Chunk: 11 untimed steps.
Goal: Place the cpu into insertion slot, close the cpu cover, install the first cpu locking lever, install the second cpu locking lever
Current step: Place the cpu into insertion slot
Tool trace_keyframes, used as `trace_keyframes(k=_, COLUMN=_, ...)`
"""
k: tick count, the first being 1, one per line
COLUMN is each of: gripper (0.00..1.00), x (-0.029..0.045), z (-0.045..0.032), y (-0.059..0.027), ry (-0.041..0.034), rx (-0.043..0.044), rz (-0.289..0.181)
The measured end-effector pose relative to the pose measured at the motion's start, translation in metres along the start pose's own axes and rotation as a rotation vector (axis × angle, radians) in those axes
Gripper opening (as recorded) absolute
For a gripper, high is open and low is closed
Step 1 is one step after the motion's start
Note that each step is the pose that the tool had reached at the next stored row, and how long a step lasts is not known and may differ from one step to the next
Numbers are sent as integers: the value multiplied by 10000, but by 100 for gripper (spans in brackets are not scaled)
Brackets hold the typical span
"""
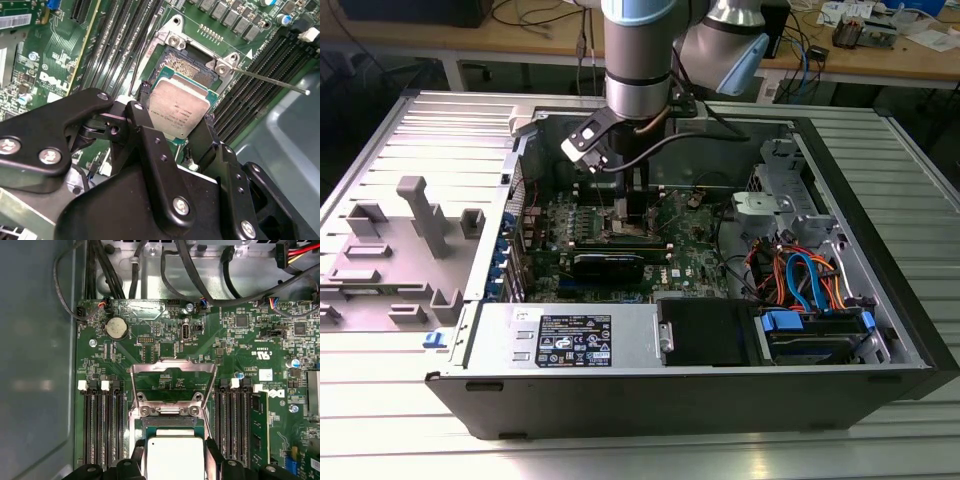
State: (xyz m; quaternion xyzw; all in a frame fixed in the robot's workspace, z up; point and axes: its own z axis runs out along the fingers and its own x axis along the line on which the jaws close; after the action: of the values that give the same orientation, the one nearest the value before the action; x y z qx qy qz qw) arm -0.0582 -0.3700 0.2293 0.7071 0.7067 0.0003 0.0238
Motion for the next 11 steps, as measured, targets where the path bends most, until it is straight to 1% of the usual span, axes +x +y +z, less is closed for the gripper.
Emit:
trace_keyframes(k=3, gripper=55, x=1, z=10, y=0, ry=6, rx=-3, rz=0)
trace_keyframes(k=5, gripper=55, x=2, z=41, y=-1, ry=1, rx=0, rz=0)
trace_keyframes(k=9, gripper=55, x=6, z=168, y=-7, ry=2, rx=-1, rz=0)
trace_keyframes(k=11, gripper=55, x=7, z=204, y=-15, ry=1, rx=0, rz=2)
